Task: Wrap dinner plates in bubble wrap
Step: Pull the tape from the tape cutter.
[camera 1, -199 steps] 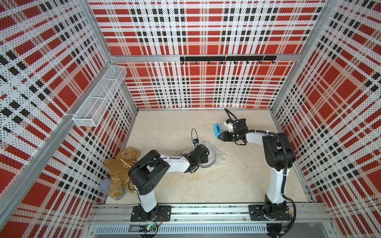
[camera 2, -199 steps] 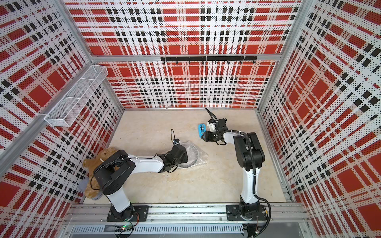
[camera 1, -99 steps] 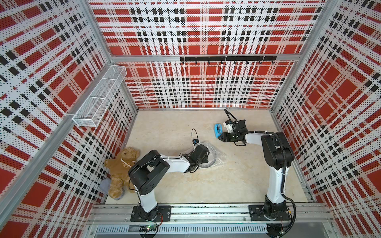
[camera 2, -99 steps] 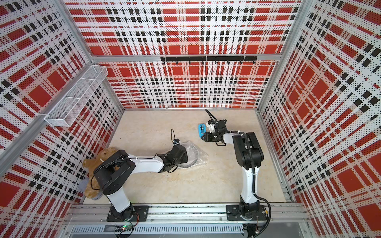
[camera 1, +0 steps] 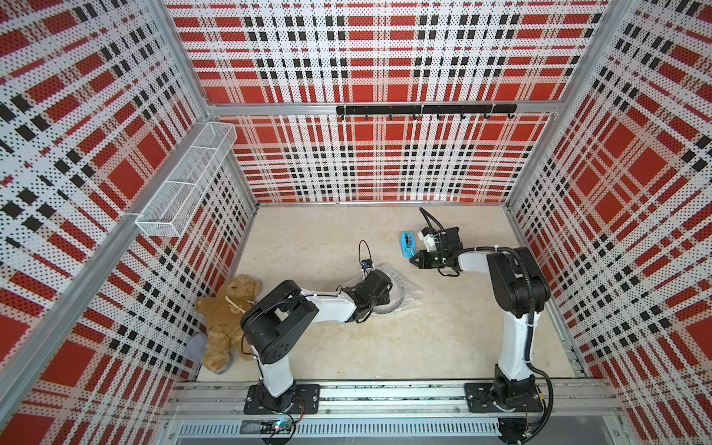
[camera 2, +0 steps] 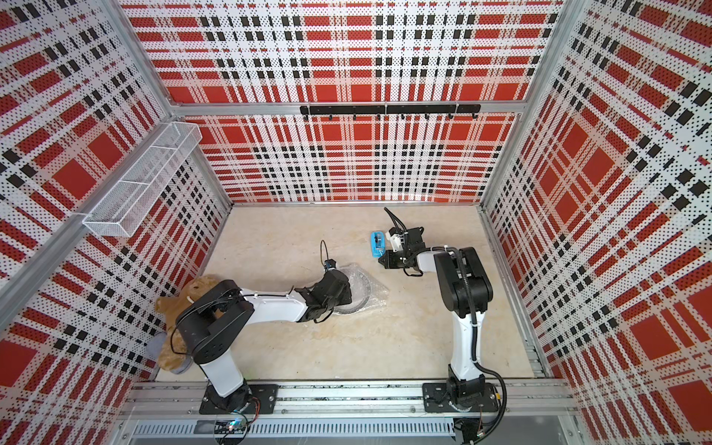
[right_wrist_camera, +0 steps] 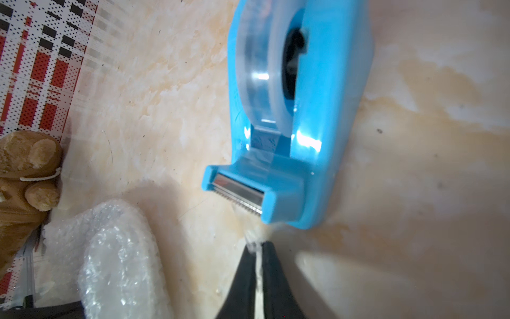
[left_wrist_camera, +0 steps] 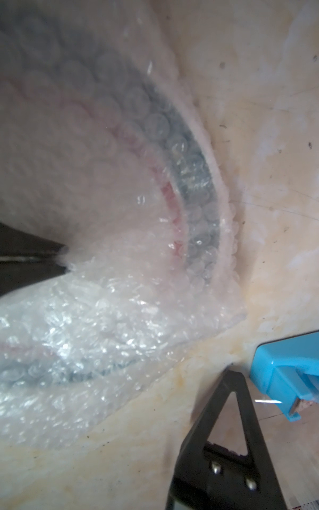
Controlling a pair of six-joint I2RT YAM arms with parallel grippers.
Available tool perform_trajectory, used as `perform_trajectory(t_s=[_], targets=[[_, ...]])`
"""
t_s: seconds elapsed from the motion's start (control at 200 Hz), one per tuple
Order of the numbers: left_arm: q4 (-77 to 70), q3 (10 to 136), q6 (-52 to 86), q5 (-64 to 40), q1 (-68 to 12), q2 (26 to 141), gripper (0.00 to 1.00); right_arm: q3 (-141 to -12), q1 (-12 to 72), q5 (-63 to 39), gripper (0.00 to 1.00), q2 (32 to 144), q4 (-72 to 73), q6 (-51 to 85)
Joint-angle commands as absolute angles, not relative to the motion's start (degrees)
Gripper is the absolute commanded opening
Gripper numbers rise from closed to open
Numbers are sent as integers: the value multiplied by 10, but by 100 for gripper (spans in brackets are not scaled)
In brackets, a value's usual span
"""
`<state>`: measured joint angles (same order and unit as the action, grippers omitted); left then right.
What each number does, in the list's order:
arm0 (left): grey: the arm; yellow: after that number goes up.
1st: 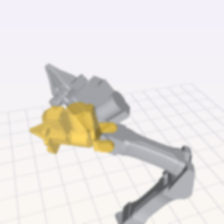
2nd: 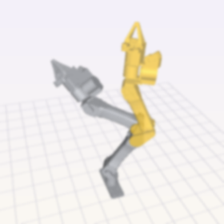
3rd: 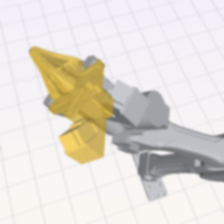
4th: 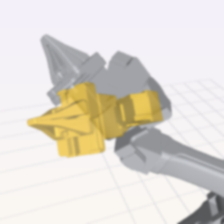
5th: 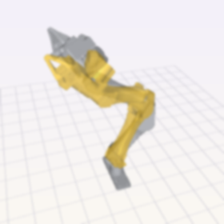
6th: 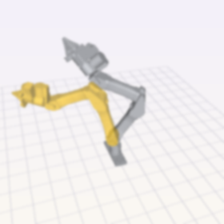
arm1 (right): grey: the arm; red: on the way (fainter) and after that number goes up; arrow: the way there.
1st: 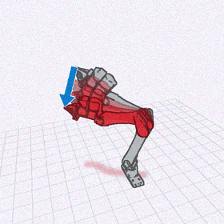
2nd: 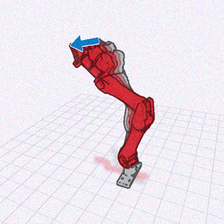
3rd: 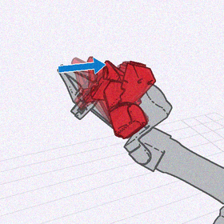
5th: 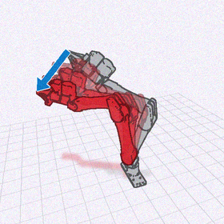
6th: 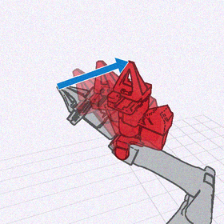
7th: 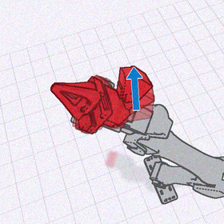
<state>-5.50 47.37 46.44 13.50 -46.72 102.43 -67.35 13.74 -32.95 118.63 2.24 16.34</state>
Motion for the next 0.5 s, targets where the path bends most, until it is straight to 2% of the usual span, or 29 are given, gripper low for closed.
perform_trajectory(t_s=[0.0, 0.105, 0.496], targets=[[77, 449, 460, 90, -480, 1072, 0, -661, 134, -325, 4, 1150, 35, 163], [78, 451, 459, 90, -480, 1075, 0, -661, 131, -335, 0, 1135, 32, 175], [79, 455, 457, 87, -481, 1080, 0, -722, 128, -368, 0, 1121, -27, 188]])
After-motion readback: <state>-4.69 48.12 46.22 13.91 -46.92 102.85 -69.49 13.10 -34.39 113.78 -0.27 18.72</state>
